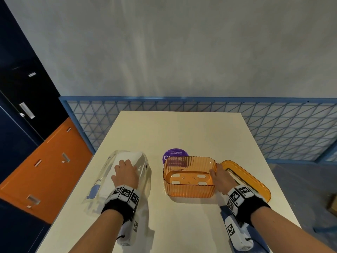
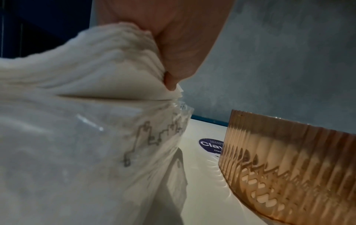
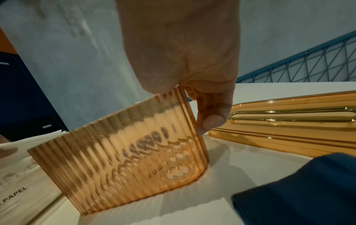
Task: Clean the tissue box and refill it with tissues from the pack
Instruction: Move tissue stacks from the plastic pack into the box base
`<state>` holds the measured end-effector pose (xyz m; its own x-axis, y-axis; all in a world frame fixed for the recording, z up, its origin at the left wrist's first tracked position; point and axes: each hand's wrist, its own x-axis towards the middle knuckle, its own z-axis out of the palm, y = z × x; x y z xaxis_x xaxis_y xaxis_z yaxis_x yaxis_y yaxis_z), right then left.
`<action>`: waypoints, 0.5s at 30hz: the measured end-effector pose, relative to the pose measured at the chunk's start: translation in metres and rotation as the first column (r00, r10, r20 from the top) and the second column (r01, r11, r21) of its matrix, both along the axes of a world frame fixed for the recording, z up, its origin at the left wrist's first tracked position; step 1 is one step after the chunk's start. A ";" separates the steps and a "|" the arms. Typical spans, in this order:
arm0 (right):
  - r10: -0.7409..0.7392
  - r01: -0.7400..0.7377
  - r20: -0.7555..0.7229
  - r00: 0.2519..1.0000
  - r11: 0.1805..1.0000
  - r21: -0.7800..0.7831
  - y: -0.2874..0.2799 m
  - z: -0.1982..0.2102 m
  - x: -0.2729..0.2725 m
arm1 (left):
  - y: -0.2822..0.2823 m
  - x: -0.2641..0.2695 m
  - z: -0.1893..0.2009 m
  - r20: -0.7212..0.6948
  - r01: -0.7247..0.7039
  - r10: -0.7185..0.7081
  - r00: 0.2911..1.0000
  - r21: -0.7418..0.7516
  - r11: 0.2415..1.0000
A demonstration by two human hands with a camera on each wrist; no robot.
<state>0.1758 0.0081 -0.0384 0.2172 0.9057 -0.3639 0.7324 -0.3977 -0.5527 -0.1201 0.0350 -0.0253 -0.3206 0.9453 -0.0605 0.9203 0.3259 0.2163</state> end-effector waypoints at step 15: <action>0.070 -0.069 0.010 0.997 0.996 -0.063 0.002 -0.001 0.005 | -0.010 -0.005 0.021 -0.198 0.069 -0.047 0.979 0.107 0.992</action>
<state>0.1807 0.0101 -0.0391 0.1592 0.8945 -0.4177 0.7662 -0.3788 -0.5190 -0.1255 0.0247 -0.0045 -0.2601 0.9598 0.1052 0.9650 0.2546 0.0632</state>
